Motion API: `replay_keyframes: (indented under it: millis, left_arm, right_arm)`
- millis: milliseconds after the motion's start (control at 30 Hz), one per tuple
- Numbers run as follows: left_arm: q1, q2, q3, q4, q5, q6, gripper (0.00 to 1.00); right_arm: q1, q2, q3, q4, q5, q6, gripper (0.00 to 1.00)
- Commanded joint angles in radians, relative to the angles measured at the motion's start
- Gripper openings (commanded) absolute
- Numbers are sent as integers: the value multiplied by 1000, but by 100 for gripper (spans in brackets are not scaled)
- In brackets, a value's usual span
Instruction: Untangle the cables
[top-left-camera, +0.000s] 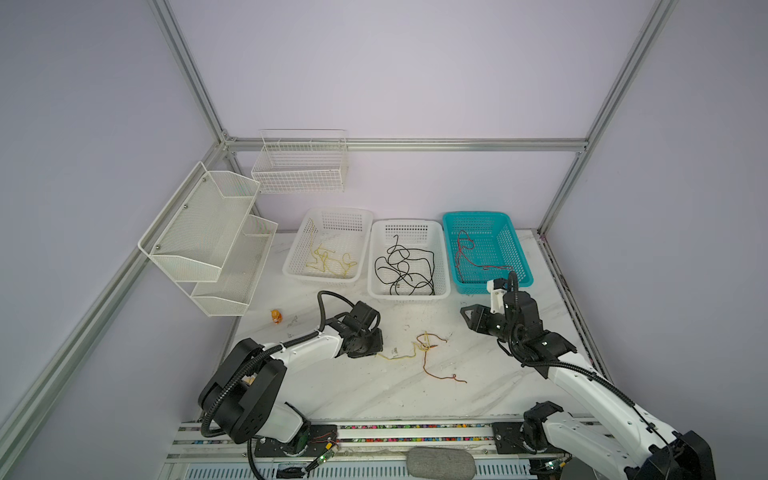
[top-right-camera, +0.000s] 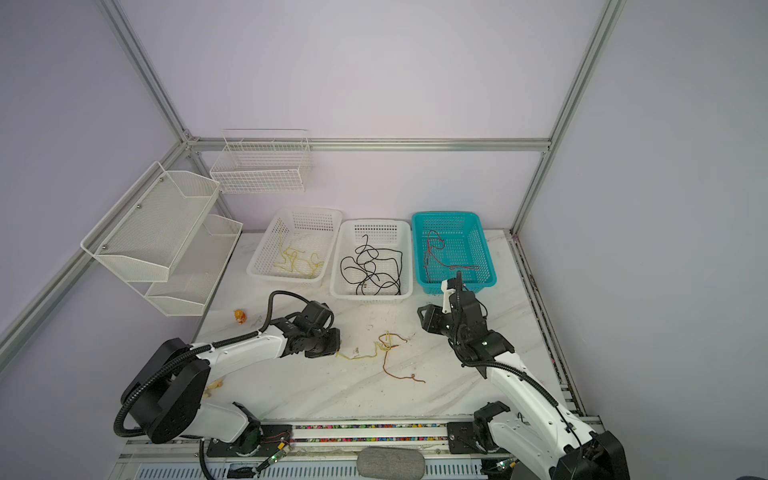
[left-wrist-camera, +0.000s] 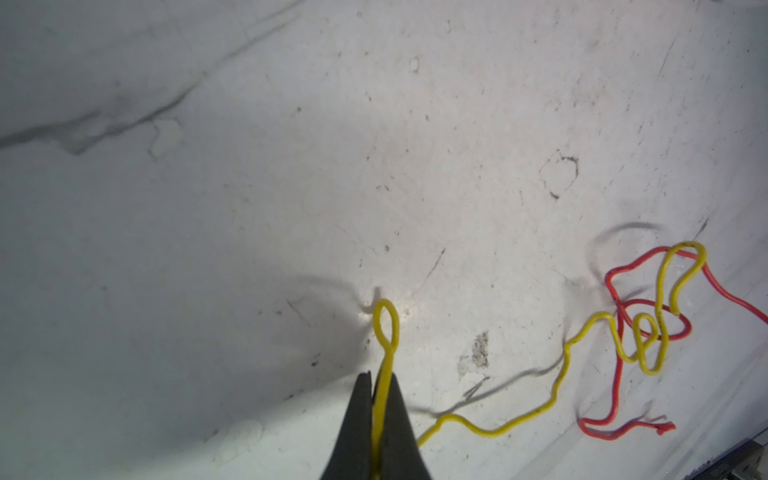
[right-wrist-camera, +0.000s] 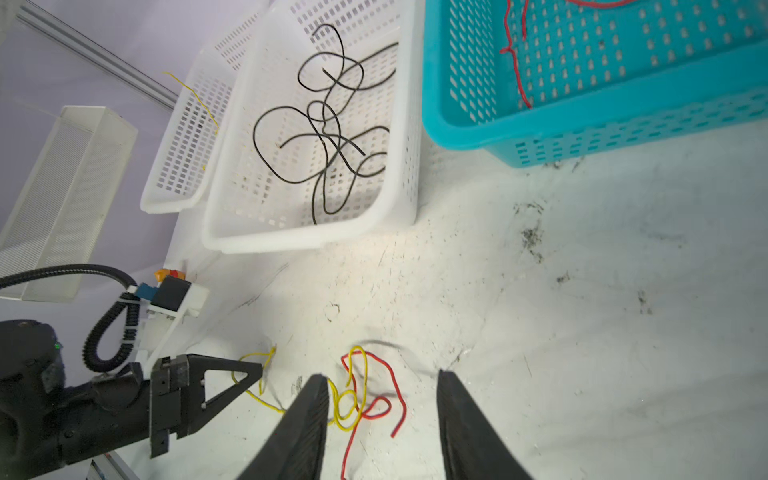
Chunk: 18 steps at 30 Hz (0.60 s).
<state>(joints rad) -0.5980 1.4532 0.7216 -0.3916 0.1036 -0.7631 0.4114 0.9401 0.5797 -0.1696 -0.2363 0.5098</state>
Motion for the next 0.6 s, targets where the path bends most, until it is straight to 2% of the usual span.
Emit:
replay_keyframes:
  millis: [0,267,567]
  left_arm:
    - [-2,-59,84,-57,-17,36,0]
    - [-1,-227,171,-183,1,98,0]
    - [30,-370,333,-315,-8,170,0]
  right_arm:
    - [20,-15,-55,-6,-54,23,46]
    - [121,32,-142,117,-62,89,47]
    - [167,152,-193,319,-68,131,48]
